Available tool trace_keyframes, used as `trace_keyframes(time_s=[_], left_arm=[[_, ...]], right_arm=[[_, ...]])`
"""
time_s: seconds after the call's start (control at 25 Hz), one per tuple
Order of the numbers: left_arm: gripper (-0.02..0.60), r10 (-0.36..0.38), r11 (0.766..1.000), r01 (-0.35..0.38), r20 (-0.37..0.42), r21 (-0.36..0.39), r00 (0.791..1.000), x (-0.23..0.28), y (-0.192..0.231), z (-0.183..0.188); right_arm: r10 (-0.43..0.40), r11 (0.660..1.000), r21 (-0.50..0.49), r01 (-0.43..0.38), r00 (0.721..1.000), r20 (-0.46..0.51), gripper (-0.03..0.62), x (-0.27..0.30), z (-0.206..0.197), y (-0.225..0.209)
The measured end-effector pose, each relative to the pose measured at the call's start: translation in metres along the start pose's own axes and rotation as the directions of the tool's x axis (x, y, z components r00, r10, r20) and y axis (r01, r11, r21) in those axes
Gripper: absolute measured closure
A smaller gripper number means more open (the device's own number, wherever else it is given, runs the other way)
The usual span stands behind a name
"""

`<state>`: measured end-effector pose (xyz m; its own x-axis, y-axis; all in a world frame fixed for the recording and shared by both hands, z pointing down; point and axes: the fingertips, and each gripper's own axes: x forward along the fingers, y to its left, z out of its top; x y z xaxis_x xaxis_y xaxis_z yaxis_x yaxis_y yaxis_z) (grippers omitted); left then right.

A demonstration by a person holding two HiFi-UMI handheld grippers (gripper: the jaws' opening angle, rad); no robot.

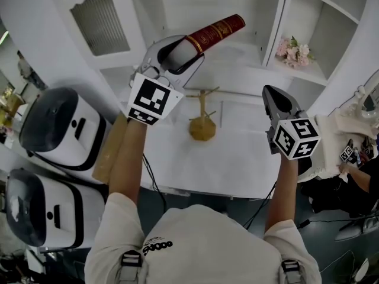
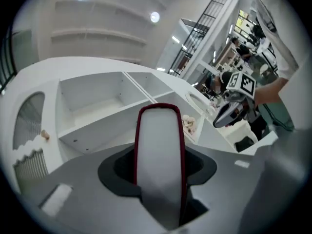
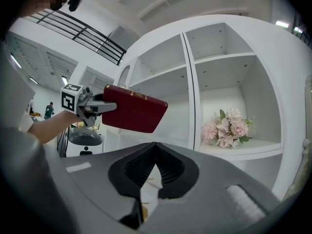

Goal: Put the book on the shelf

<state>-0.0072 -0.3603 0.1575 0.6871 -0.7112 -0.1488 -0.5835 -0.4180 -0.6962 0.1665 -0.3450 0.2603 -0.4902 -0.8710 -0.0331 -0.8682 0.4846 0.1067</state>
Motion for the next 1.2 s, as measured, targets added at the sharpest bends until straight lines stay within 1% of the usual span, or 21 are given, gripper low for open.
trace_keyframes(time_s=[0.08, 0.16, 0.28, 0.4, 0.52, 0.64, 0.68, 0.72, 0.76, 0.88, 1.0, 1.04, 1.2], left_arm=[[0.353, -0.011, 0.996, 0.017, -0.066, 0.082, 0.998, 0.015, -0.005, -0.007], [0.353, -0.012, 0.986, 0.035, -0.135, 0.164, 0.991, 0.030, -0.014, -0.016], [0.351, 0.004, 0.956, 0.057, -0.209, 0.287, 0.978, 0.050, -0.031, -0.030], [0.350, 0.027, 0.925, 0.070, -0.249, 0.375, 0.968, 0.067, -0.042, -0.042], [0.347, 0.022, 0.880, 0.118, -0.287, 0.460, 0.958, 0.085, -0.059, -0.050], [0.330, -0.018, 0.820, 0.208, -0.339, 0.533, 0.941, 0.098, -0.083, -0.061], [0.324, -0.030, 0.802, 0.235, -0.355, 0.549, 0.934, 0.102, -0.089, -0.065], [0.319, -0.040, 0.790, 0.255, -0.368, 0.558, 0.929, 0.106, -0.095, -0.069], [0.314, -0.049, 0.783, 0.271, -0.378, 0.560, 0.924, 0.110, -0.099, -0.071], [0.302, -0.077, 0.775, 0.311, -0.406, 0.551, 0.911, 0.121, -0.110, -0.078], [0.282, -0.112, 0.770, 0.356, -0.436, 0.530, 0.893, 0.134, -0.122, -0.086], [0.272, -0.119, 0.769, 0.363, -0.440, 0.526, 0.890, 0.138, -0.124, -0.089], [0.273, -0.119, 0.764, 0.364, -0.438, 0.532, 0.891, 0.158, -0.126, -0.093]], right_arm=[[0.010, 1.000, 0.011, -0.010, 1.000, -0.004, 0.592, 0.003, -0.004, -0.006], [0.017, 1.000, 0.025, -0.017, 1.000, -0.007, 0.592, 0.005, -0.007, -0.011], [0.031, 0.999, 0.037, -0.030, 0.999, -0.015, 0.592, 0.008, -0.013, -0.016], [0.041, 0.998, 0.047, -0.039, 0.999, -0.025, 0.592, 0.010, -0.020, -0.021], [0.037, 0.998, 0.057, -0.035, 0.999, -0.035, 0.592, 0.009, -0.027, -0.028], [0.016, 0.998, 0.063, -0.014, 0.999, -0.033, 0.592, 0.005, -0.033, -0.036], [0.010, 0.998, 0.064, -0.007, 0.999, -0.032, 0.592, 0.004, -0.035, -0.039], [0.006, 0.998, 0.064, -0.004, 0.999, -0.033, 0.592, 0.002, -0.037, -0.041], [0.004, 0.998, 0.065, -0.002, 0.999, -0.037, 0.592, 0.001, -0.039, -0.043], [-0.004, 0.998, 0.063, 0.007, 0.999, -0.053, 0.592, -0.002, -0.046, -0.049], [-0.016, 0.997, 0.068, 0.020, 0.998, -0.060, 0.592, -0.005, -0.051, -0.055], [-0.018, 0.997, 0.072, 0.022, 0.998, -0.063, 0.592, -0.006, -0.053, -0.056], [-0.021, 0.996, 0.083, 0.027, 0.997, -0.079, 0.592, -0.008, -0.059, -0.060]])
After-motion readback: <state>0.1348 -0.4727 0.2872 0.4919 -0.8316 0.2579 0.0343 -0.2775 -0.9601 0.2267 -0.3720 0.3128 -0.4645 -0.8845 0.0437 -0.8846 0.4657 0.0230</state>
